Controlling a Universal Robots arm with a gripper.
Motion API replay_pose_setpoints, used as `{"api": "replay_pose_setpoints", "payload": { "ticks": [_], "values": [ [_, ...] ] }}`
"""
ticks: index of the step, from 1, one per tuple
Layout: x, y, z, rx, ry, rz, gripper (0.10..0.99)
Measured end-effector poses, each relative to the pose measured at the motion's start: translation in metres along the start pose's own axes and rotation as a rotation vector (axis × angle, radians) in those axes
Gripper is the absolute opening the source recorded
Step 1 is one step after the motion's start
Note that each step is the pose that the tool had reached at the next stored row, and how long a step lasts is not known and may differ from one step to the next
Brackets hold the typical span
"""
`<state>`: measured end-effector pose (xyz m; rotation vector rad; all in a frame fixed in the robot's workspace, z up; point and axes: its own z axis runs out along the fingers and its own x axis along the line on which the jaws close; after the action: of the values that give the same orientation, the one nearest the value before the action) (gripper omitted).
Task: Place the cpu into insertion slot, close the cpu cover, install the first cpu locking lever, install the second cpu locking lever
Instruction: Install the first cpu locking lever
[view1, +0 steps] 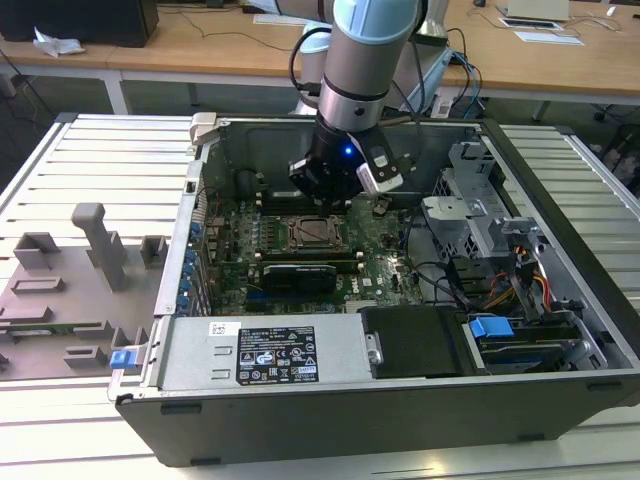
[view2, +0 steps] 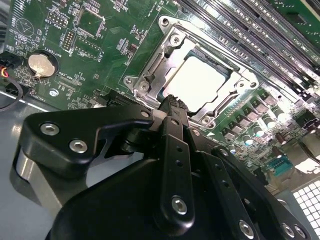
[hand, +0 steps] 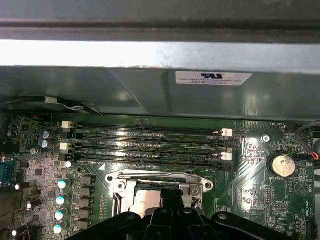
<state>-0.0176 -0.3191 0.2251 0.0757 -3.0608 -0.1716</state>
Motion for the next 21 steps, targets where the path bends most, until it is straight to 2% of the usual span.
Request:
{"api": "replay_pose_setpoints", "payload": {
  "ticks": [21],
  "values": [
    [-0.0008, 0.0015, -0.0138, 0.000, 0.0006, 0.000, 0.106]
  ]
}}
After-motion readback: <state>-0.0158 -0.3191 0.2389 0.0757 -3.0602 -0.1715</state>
